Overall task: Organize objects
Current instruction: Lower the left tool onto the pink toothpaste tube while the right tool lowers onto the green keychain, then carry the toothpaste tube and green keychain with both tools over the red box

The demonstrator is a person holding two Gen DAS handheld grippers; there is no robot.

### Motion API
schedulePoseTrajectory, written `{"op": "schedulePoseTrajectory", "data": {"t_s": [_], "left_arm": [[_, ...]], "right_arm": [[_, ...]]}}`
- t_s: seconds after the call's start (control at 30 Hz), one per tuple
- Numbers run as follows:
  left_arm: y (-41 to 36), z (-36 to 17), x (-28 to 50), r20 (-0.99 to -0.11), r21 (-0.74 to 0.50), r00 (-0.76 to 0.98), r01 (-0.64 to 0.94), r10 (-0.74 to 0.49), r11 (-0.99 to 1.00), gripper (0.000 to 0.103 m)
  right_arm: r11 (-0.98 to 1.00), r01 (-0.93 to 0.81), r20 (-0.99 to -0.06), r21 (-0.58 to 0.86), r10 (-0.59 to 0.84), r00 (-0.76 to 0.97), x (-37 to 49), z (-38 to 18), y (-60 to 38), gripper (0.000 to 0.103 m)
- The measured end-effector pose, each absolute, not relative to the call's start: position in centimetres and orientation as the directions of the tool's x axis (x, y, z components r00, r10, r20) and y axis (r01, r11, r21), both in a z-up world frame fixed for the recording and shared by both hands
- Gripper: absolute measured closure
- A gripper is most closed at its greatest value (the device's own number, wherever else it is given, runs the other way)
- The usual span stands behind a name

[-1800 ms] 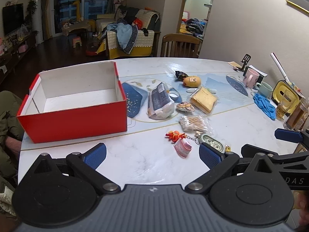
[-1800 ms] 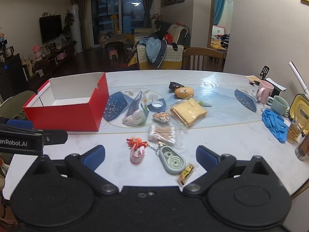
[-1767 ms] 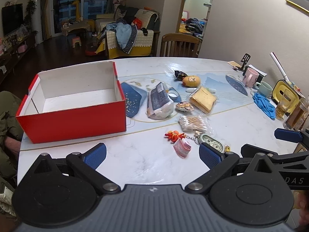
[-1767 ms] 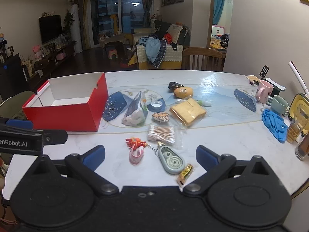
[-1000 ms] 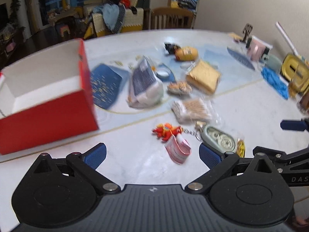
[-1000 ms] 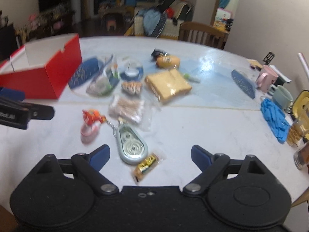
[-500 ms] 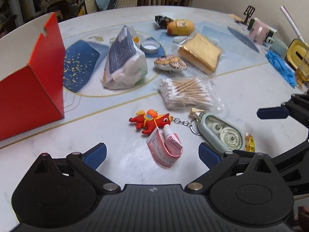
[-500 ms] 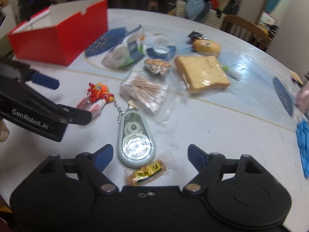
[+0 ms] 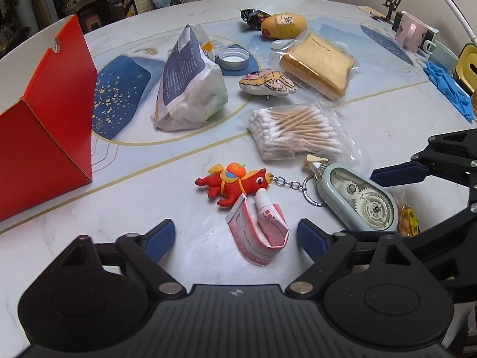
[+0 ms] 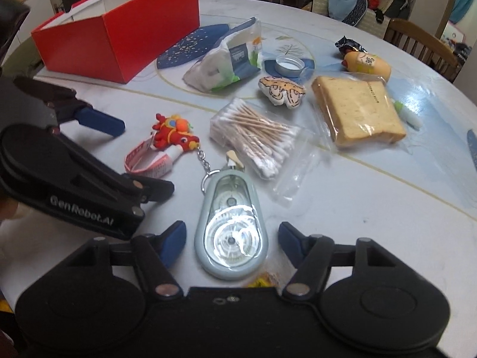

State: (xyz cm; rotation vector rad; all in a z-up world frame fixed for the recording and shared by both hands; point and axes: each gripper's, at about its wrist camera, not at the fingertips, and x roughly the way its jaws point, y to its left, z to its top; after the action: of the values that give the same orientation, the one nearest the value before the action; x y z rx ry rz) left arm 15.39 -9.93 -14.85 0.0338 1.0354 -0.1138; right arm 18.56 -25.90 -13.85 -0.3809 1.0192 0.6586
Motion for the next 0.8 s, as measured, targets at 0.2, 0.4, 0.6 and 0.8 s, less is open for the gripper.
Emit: {"op": "schedulePoseTrajectory", "data": {"t_s": [0.2, 0.4, 0.6, 0.8], "left_arm": [[-10.1, -14.3, 15.2, -0.857, 0.003, 0.513, 0.104, -0.051, 0.995, 0.048], [-9.9, -14.0, 14.9, -0.861, 0.013, 0.506, 0.1, -0.039, 0.995, 0.07], [-9.5, -13.3, 14.4, -0.857, -0.002, 0.514, 0.072, -0.038, 0.997, 0.075], [-8.4, -12.1, 13.5, -0.844, -0.036, 0.536, 0.011, -0.037, 0.999, 0.077]], "right_arm": [[0.75, -0.661, -0.874, 0.012, 0.328, 0.357, 19.0, -13.6, -25.7, 0.053], [0.744, -0.668, -0.872, 0.023, 0.342, 0.35, 18.8, -13.6, -25.7, 0.053], [0.733, -0.679, -0.864, 0.038, 0.365, 0.347, 18.4, -12.8, -26.0, 0.053], [0.714, -0.699, -0.843, 0.038, 0.399, 0.361, 17.9, -11.2, -26.7, 0.054]]}}
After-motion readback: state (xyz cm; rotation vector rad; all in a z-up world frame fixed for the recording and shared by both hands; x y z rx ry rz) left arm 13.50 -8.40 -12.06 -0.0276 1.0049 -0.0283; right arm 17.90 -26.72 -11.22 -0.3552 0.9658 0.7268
